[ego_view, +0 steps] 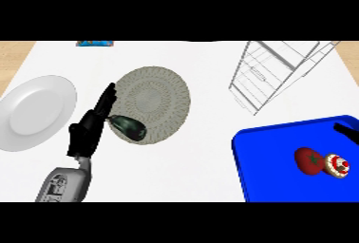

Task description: Pick the cupcake from the tray and place it in the tiered shelf

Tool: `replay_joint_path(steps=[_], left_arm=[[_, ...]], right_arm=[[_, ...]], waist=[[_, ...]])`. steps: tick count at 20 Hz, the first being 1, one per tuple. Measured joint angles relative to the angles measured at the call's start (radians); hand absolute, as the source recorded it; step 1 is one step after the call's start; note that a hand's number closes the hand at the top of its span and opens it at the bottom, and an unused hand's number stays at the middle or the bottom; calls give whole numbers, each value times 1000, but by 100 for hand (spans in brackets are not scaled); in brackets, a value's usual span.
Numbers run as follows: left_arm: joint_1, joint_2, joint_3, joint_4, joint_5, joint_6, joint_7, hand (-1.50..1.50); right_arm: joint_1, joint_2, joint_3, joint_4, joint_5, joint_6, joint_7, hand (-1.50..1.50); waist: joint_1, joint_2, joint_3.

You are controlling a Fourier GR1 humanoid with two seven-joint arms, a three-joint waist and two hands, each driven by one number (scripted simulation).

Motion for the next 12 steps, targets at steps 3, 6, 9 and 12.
replay_joint_path(steps=[3, 6, 9, 12], left_arm=[[8, -2, 4, -1, -7, -7, -10, 0], [9, -17, 5, -4, -15, -3, -2, 0], [16, -14, 10, -28, -17, -13, 14, 0], [7, -18, 19, -30, -22, -14, 21, 0]], right_arm=[[-10, 21, 7, 15, 28, -9, 1, -150], [-35, 32, 15, 58, 56, -21, -14, -150], [-20, 42, 20, 62, 79, -31, -39, -150], [-34, 38, 16, 88, 94, -26, -58, -150]], waist=[[1, 0, 0], [2, 0, 0], [1, 0, 0], [1, 0, 0]])
